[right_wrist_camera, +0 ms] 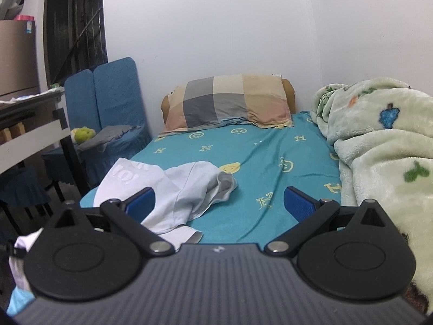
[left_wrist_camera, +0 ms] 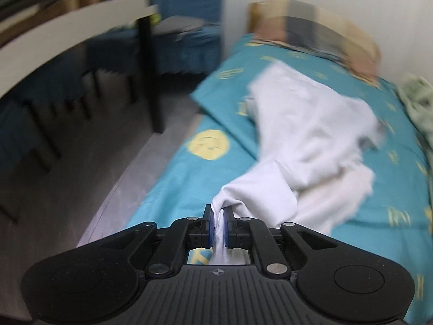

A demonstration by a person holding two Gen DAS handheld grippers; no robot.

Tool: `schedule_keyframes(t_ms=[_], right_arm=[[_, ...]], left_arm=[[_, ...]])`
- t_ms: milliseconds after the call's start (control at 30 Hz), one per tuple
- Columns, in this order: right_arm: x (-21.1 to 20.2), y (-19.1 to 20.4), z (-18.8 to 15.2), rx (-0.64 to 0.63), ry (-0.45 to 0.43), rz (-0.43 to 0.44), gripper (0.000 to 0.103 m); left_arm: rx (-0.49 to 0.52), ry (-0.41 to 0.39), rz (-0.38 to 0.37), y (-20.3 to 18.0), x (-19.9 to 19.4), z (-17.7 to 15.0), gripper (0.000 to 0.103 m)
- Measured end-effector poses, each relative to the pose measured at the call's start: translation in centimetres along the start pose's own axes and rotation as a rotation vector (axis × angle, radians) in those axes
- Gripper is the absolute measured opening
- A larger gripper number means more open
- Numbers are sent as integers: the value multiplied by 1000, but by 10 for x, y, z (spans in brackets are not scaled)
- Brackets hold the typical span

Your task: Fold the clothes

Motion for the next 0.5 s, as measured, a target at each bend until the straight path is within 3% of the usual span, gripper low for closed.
schedule_keyframes(t_ms=[100, 267, 433, 500], right_arm=[[3, 1, -4, 1, 24, 2, 103], [12, 1, -10, 2, 66, -4, 103], [21, -2, -13, 36, 93, 19, 103], [27, -3, -15, 48, 113, 33, 103]], left_arm=[[22, -56, 2, -1, -10, 8, 13], [136, -163, 29, -29, -36, 7, 52], [322, -297, 20, -76, -41, 9, 70], [412, -304, 2, -100, -31, 8, 72]])
Point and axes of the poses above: each gripper's, at about its wrist camera, not at the fingertips, and x roughly the way its jaws point, y to its left, z to its top, the point moved 6 cm from there along x, roughly the way its jaws point, and after that the axes turned 5 degrees about y, right-handed, at the moved point
